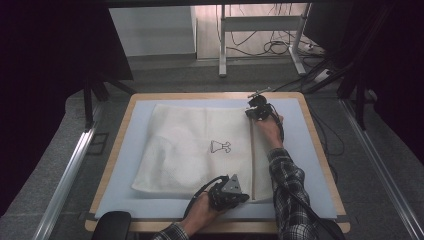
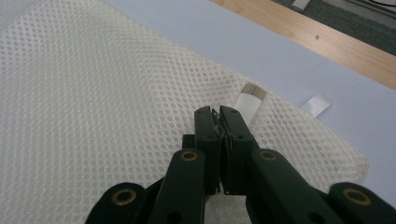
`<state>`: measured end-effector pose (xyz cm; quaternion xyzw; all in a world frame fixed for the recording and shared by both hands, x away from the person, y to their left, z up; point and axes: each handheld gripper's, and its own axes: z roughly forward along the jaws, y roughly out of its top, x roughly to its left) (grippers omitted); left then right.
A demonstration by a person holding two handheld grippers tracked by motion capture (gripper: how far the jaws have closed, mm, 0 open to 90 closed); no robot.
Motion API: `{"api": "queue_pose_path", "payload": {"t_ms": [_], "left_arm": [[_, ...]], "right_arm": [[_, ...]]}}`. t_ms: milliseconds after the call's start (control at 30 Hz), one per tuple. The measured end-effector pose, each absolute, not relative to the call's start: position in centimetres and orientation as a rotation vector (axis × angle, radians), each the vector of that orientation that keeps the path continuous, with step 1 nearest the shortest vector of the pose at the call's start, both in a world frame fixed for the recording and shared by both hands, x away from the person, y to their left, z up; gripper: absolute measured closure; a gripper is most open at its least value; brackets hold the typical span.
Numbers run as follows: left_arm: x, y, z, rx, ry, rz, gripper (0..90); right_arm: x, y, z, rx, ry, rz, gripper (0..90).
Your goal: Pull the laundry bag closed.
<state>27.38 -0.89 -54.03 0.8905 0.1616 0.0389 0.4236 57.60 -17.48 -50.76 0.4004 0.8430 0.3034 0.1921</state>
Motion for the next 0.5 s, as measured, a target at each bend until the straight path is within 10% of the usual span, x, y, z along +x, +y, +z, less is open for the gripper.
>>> {"api": "queue_pose_path", "payload": {"t_ms": [500], "left_arm": [[27.4, -0.9, -54.0, 2.228, 0.405, 0.095, 90.0]], "right_arm": [[59.0, -17.1, -50.8, 1.145, 2.349, 0.829, 86.2]]}}
